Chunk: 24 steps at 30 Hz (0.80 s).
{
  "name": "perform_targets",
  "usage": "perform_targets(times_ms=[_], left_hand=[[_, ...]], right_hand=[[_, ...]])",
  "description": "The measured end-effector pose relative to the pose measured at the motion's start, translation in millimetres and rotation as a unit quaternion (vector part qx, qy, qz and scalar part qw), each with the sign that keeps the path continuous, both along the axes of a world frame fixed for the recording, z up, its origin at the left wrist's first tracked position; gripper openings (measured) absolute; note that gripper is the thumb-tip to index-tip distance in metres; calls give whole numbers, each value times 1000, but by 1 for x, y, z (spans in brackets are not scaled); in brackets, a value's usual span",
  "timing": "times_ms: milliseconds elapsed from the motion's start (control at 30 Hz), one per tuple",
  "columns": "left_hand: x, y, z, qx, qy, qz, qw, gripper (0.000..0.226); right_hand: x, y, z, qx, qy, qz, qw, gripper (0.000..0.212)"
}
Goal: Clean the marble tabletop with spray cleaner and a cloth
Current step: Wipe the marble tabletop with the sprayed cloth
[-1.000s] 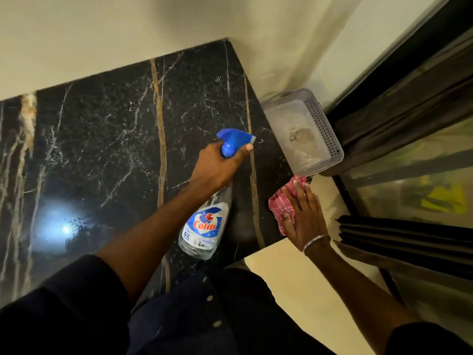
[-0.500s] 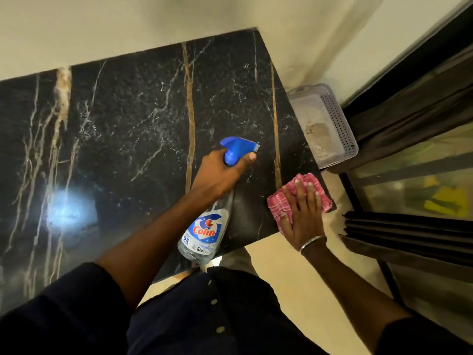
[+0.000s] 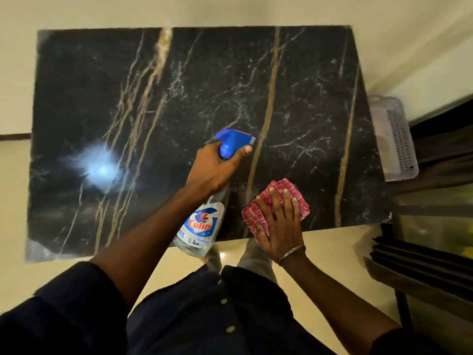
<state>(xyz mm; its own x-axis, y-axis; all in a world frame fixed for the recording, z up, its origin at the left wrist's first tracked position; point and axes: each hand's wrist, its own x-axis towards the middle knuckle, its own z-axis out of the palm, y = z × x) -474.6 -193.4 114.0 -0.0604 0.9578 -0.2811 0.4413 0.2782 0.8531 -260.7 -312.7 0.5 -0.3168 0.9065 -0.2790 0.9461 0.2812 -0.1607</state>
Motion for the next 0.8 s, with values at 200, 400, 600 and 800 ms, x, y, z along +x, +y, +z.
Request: perform_targets(times_ms=[200, 400, 600, 800], left_hand=[[-70, -20, -1, -1, 18, 84, 996, 34], [-144, -50, -17, -14, 20, 187, 982, 44], [-213, -82, -23, -13, 24, 286, 958, 43], [-267, -120, -29, -23, 34, 383, 923, 39]], right_hand=[[-68, 0, 3, -10, 5, 99, 995, 77], [-159, -2, 2, -13, 22, 210, 977, 74], [-241, -3, 2, -13, 29, 291, 956, 80], [-324, -4, 2, -16, 20, 399, 917, 79]])
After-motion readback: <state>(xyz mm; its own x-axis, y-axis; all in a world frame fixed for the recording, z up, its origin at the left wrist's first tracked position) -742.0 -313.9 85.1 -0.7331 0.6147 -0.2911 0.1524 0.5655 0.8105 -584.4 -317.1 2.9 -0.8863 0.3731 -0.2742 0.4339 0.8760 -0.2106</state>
